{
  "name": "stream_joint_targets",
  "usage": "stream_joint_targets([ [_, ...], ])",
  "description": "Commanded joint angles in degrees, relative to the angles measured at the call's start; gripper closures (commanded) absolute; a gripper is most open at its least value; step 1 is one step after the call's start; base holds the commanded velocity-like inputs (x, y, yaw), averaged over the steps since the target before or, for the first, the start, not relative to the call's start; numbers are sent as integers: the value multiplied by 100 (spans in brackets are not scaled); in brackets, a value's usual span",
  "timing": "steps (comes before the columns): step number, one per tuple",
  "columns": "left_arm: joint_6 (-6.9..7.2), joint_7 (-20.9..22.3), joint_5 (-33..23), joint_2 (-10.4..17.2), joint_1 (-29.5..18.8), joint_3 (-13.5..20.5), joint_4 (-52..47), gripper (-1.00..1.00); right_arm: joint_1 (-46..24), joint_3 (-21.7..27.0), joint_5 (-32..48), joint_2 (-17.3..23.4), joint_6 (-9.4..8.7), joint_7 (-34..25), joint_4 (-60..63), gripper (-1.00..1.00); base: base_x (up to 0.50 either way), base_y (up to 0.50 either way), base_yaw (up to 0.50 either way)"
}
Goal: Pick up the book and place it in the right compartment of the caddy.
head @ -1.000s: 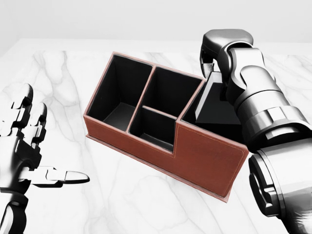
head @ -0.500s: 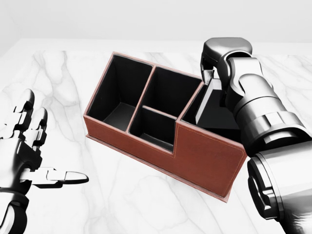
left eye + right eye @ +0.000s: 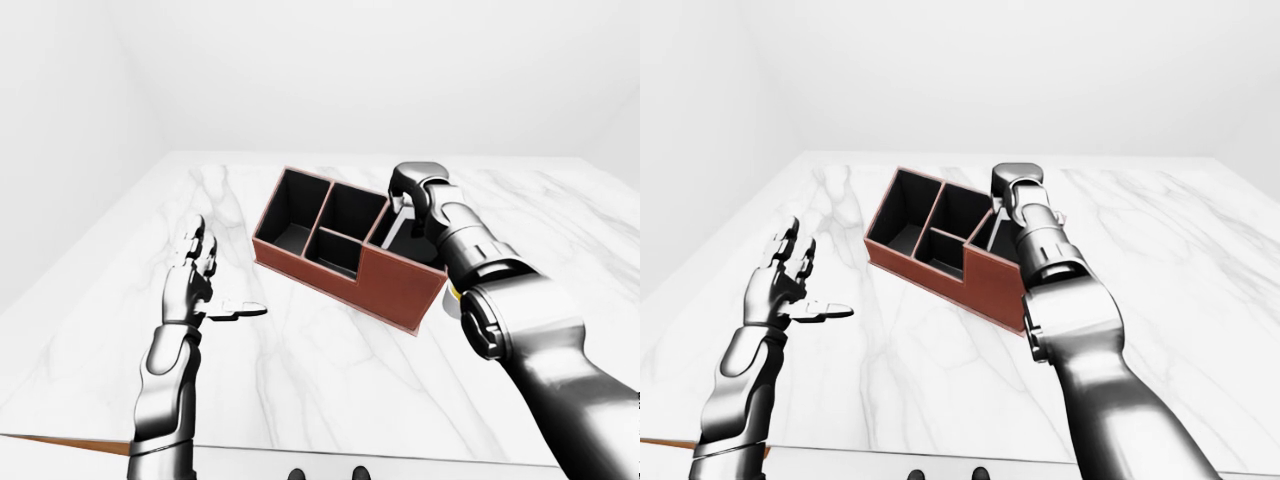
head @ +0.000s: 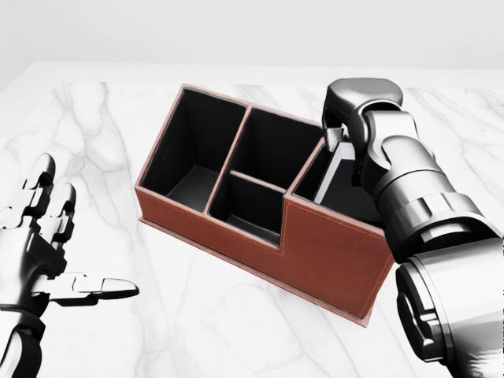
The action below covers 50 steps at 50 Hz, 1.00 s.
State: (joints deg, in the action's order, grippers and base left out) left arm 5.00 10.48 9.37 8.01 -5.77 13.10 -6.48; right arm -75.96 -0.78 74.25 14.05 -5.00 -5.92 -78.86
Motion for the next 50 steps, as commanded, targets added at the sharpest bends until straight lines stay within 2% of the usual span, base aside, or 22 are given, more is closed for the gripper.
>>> stream_joint_targets([
  [1, 0, 20, 60, 43, 27, 62, 68, -100, 109, -77, 134, -51, 0, 127, 35, 100, 0, 0, 0],
  [43, 0, 38, 79, 56, 43, 83, 323, -100, 308, -68, 257, -144, 0, 303, -4, 100, 0, 0, 0],
  [46, 0, 41, 84, 58, 46, 84, 319, -100, 289, -69, 283, -150, 0, 330, -5, -20, 0, 0, 0],
  [47, 0, 43, 84, 58, 51, 83, 314, -100, 286, -71, 293, -153, 0, 338, -5, -100, 0, 0, 0],
  [50, 0, 45, 91, 60, 58, 94, 310, -100, 275, -76, 319, -154, 0, 371, -5, -100, 0, 0, 0],
])
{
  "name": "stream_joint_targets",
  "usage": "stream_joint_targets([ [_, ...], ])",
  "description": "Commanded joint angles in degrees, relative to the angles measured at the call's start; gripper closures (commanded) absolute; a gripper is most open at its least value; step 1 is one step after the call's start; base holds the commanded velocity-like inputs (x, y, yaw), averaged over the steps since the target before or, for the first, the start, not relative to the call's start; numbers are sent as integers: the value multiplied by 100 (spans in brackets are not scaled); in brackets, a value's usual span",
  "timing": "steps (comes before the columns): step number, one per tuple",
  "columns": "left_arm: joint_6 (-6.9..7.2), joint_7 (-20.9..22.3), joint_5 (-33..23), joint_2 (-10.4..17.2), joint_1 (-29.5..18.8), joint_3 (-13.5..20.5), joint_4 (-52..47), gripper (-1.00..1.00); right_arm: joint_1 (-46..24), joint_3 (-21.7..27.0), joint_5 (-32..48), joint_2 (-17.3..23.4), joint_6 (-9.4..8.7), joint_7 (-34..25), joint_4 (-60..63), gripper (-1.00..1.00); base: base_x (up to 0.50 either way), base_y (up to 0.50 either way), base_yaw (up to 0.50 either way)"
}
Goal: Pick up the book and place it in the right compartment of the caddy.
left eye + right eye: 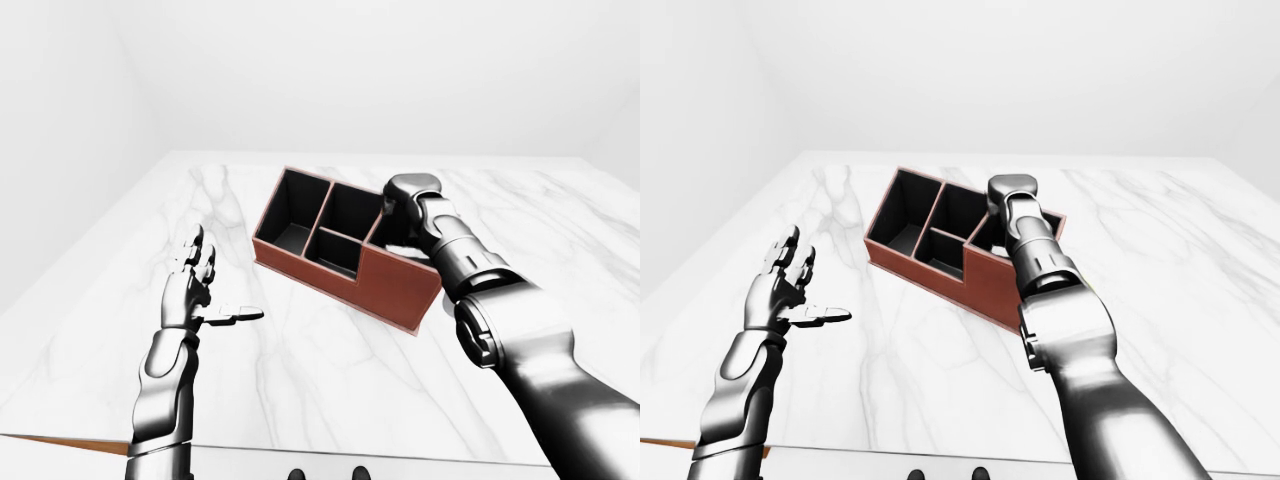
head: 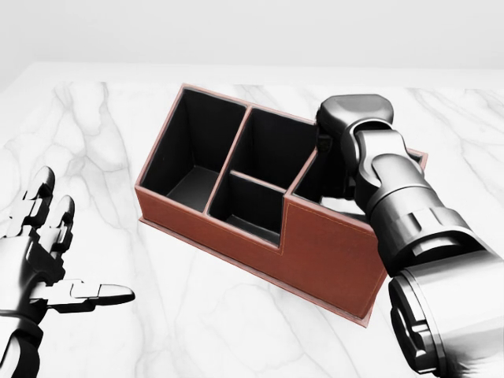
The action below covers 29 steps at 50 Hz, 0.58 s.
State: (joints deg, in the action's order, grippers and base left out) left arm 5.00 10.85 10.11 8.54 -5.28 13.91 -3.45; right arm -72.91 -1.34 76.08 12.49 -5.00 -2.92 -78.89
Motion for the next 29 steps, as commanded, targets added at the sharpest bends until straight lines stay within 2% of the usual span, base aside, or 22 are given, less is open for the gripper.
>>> stream_joint_targets([
  [1, 0, 9, 20, 10, 2, 18, 29, -100, -30, -24, 149, 0, 0, 68, -3, -100, 0, 0, 0],
  [29, 0, -18, -2, 1, 3, -29, -34, -100, -218, 7, 127, 91, 0, -16, 25, -100, 0, 0, 0],
])
